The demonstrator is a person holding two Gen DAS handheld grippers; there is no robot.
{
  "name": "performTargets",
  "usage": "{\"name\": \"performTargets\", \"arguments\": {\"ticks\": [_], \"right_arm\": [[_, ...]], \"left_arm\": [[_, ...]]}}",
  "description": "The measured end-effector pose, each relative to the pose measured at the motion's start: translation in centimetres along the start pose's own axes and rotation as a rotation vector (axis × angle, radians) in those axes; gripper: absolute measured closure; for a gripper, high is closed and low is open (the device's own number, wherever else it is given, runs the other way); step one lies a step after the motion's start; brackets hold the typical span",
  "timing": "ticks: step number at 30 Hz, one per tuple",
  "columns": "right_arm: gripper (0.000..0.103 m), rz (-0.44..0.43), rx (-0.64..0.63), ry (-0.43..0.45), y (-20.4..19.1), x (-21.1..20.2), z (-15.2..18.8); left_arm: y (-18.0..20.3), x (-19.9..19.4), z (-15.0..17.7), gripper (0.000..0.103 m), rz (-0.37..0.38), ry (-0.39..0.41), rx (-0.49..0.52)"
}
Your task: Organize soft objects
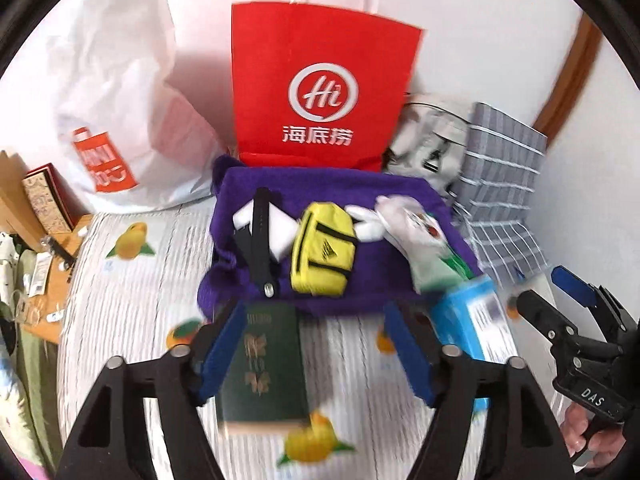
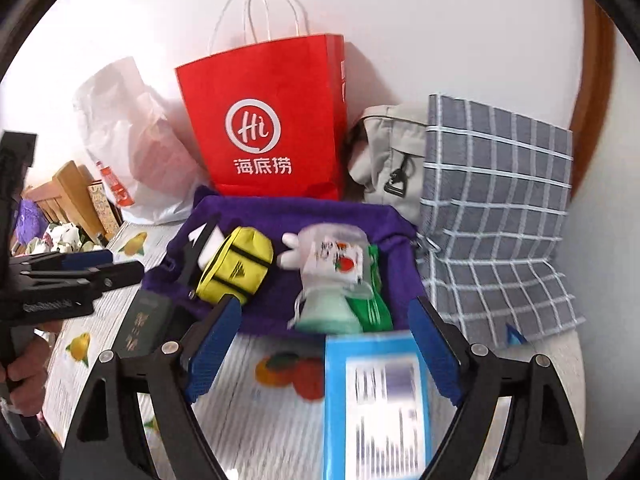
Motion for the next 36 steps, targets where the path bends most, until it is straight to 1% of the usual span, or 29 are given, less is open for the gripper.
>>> {"name": "performTargets", "arguments": {"ticks": [1,3,4,5,6,8,10,13,15,17,19,22,25,27,30,36], "right_arm": [[0.017,-0.006,0.01,0.007,-0.1,-1.1,0.6],[0.009,-0.014,0.035,0.03,-0.2,-3.3,1.9],[0.007,-0.012,0.041,0.042,-0.3,-4.2,2.5],[0.001,-0.003,0.045,0.057,-0.4,-5.5,3.4],[0.0,0.006,0.043,0.065,-0.6,-6.3,3.9],[0.0,0.037,0.027,0.071,-1.1,-8.0,5.2],[0.0,0.064,0.021,0.078,-1.4,-9.9,6.8],[0.0,0.053,0.037,0.08,-1.7,-12.3,8.9],[0.0,0.056,0.058,0.08,-1.7,-13.9,10.4],[0.0,0.062,0.072,0.078,-1.8,-15.2,11.5],[0.0,0.066,0.076,0.08,-1.8,-16.4,12.5],[0.0,0.076,0.08,0.09,-1.7,-18.1,13.9],[0.0,0.099,0.085,0.085,-1.7,-19.4,15.2],[0.0,0.111,0.073,0.086,-1.8,-20.1,15.9],[0.0,0.116,0.071,0.091,-1.9,-20.9,16.6],[0.0,0.115,0.089,0.096,-1.4,-21.7,17.5]], "left_arm": [[0.3,-0.7,0.5,0.025,-0.001,0.005,0.003],[1.0,-2.6,2.3,0.024,-0.01,0.025,0.018],[1.4,-3.6,3.1,0.021,-0.017,0.035,0.027],[1.8,-4.8,4.1,0.019,-0.023,0.053,0.033],[2.1,-5.9,5.1,0.018,-0.024,0.076,0.039],[2.7,-7.6,6.7,0.011,-0.021,0.105,0.045],[3.2,-9.4,8.4,0.009,-0.018,0.134,0.041],[4.0,-11.1,10.3,0.005,-0.028,0.147,0.05],[4.9,-12.2,11.8,0.005,-0.058,0.149,0.079],[5.4,-13.2,13.0,0.005,-0.079,0.168,0.077],[5.7,-14.1,14.0,0.005,-0.071,0.179,0.073],[5.7,-15.3,15.4,0.004,-0.049,0.194,0.04],[5.7,-16.0,16.5,0.002,-0.072,0.208,0.028],[5.7,-16.3,17.1,0.002,-0.074,0.213,0.014],[5.6,-16.6,17.8,0.0,-0.067,0.214,0.005],[5.8,-17.0,18.8,0.0,-0.082,0.222,0.015]]}}
Point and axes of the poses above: each gripper's, at about its wrist camera, not at the fingertips, and x roughly the way its jaws point, y to its right, z to its underside, the point moved 1 cm from there along x, roughly the way its jaws point
